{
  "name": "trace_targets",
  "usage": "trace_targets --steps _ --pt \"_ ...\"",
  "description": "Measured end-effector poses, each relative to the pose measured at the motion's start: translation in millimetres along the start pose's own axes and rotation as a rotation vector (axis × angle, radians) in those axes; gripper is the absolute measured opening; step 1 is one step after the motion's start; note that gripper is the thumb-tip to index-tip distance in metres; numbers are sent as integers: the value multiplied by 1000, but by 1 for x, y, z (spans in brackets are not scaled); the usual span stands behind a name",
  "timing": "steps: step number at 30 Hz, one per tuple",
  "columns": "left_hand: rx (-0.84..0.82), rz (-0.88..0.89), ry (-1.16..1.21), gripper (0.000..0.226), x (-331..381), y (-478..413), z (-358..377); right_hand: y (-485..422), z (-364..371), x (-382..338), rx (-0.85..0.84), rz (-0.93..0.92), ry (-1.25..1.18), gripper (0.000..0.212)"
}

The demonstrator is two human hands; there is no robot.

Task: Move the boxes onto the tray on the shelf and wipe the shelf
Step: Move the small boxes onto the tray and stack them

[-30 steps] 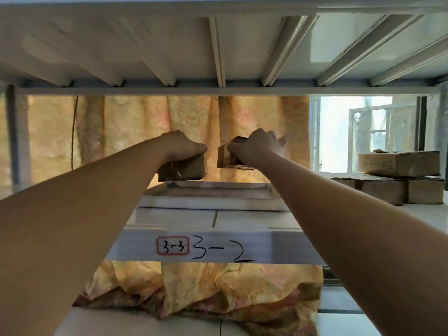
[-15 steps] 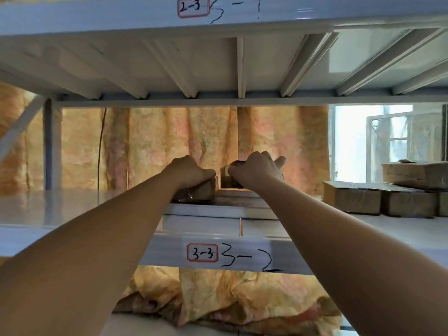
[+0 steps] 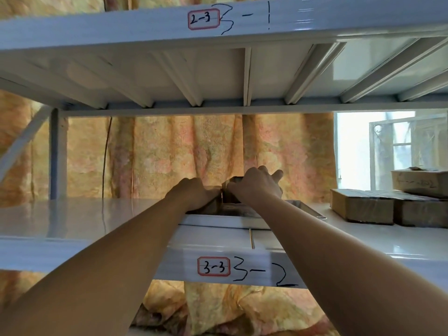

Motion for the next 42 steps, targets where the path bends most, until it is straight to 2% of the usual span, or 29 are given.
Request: trace_targets --steps 3,6,9,13,18,21,26,32,35,42 --pt "-75 21 -12 82 -2 1 3 -4 4 -1 14 18 10 45" --pt "-109 48 2 80 -5 5 2 -9 11 0 13 41 35 50" --pt "-35 64 34 74 -10 8 -1 -12 19 0 -7 61 56 50" --pt "75 81 -53 74 -9 13 1 -16 27 -3 -52 65 61 54" --pt "62 112 -130 70 -9 15 2 -29 36 -5 -136 70 8 62" --pt "26 120 -88 71 -12 13 3 -41 40 -3 -174 35 -76 64" --pt "12 156 -35 73 -13 11 5 -45 44 3 -277 -31 -180 50" --pt "-30 170 33 61 -11 14 5 -47 49 6 -368 -51 -200 52" --pt "-36 182 101 53 -11 15 4 -47 47 9 -395 -44 -205 62" --pt "-8 186 105 59 -12 9 2 -42 40 15 -420 -46 -226 65"
Point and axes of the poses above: each hand's wrist, its own y-axis away from the middle knuckle, its own z-axis out of the palm, x = y × z, the point moved 5 cm from there along -y, towards the middle knuckle, and after that the axes turned 2 degrees about y, right-handed, at the moved point
